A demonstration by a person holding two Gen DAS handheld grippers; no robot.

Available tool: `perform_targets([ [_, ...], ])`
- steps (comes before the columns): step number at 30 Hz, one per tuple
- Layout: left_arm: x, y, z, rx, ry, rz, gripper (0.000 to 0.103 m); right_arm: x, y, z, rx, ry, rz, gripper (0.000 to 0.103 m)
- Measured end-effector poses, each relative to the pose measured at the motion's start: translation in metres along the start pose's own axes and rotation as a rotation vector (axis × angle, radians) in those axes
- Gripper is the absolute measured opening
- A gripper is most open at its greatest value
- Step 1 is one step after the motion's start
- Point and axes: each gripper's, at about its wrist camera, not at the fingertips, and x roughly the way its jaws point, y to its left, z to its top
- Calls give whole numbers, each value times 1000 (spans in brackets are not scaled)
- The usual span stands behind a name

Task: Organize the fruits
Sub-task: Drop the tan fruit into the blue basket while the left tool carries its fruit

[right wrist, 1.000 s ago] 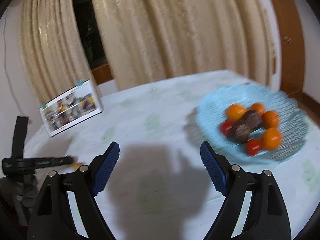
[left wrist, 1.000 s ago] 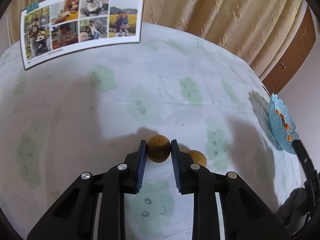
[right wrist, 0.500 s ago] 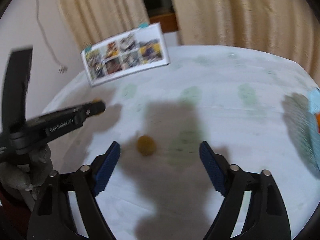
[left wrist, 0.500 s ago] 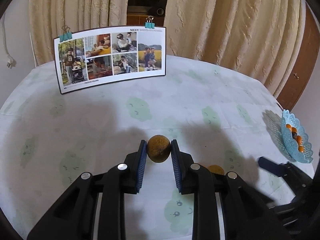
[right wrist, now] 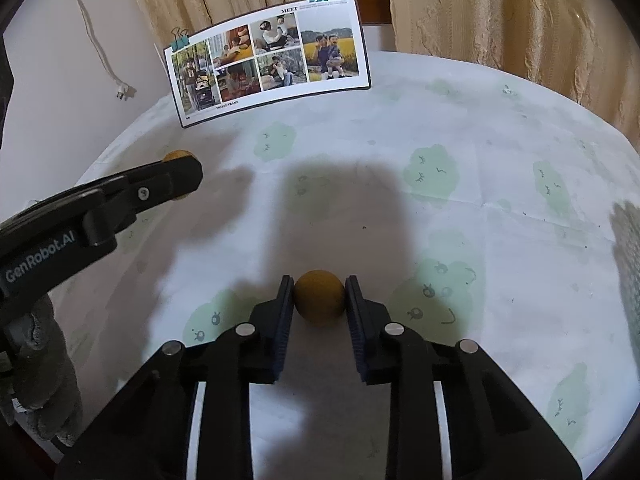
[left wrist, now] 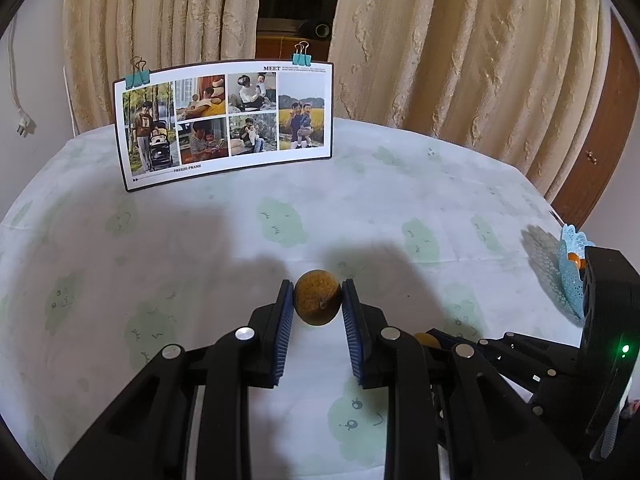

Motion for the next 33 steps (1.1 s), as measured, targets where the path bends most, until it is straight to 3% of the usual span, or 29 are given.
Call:
perform_targets([
  [7,3,-3,-2,11,6,0,25,-27,-9,-5,36,-74,-9,27],
  [14,6,-12,-5,36,14,-4,25,-69,-48,-13,146,-177,-47,27],
  [24,3,-36,-7,87,24,-31,25,-136,-111,-27,294,-318,-169,27],
  [33,-3,-72,-4,150,17,-66,25,-189,-181,-62,453,-400,-307,27],
])
